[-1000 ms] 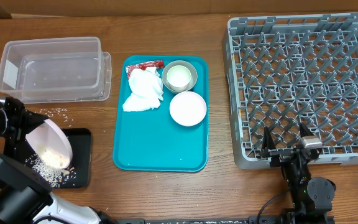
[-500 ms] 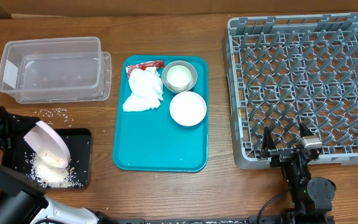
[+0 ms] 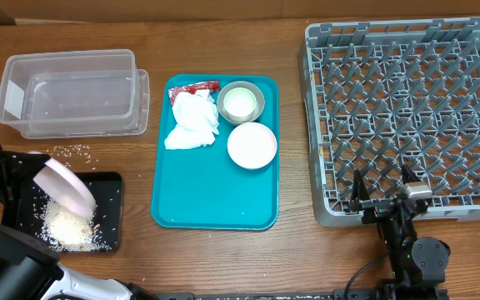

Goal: Sort waste into correct bins and load items into the dishwasher
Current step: 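Tilt the plate with the left gripper to dump rice onto the black tray, then carry the emptied plate back and set it on the teal tray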

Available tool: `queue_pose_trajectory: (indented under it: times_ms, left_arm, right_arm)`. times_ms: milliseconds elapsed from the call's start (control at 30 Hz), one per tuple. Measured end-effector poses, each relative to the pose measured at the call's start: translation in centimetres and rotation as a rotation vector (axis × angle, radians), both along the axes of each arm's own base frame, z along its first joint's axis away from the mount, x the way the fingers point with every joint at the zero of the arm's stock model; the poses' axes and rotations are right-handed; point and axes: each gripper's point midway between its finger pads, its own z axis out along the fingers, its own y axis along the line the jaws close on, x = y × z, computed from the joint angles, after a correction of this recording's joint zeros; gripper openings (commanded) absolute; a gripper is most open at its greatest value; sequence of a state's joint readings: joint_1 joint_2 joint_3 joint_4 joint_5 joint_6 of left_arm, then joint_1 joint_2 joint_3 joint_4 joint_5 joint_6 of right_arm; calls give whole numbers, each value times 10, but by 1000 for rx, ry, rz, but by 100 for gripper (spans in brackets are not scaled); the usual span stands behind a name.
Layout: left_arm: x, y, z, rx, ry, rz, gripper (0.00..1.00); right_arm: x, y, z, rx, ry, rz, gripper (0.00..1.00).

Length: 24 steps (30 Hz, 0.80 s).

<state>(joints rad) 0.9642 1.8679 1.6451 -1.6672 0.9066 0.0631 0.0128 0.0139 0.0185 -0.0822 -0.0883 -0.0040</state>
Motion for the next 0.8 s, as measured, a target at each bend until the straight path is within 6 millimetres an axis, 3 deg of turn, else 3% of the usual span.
queue_pose_trajectory:
  times_ms: [200, 300, 800]
  left_arm:
    - [-2, 0, 0, -7, 5, 3, 4]
    - [0, 10, -4, 44, -16, 6, 4]
    - [-16, -12, -7, -27, 65, -1, 4]
  right_arm:
    - [0, 0, 0, 0, 0, 1, 100]
    - [0, 0, 0, 0, 0, 0, 100]
    - [0, 0, 0, 0, 0, 0, 100]
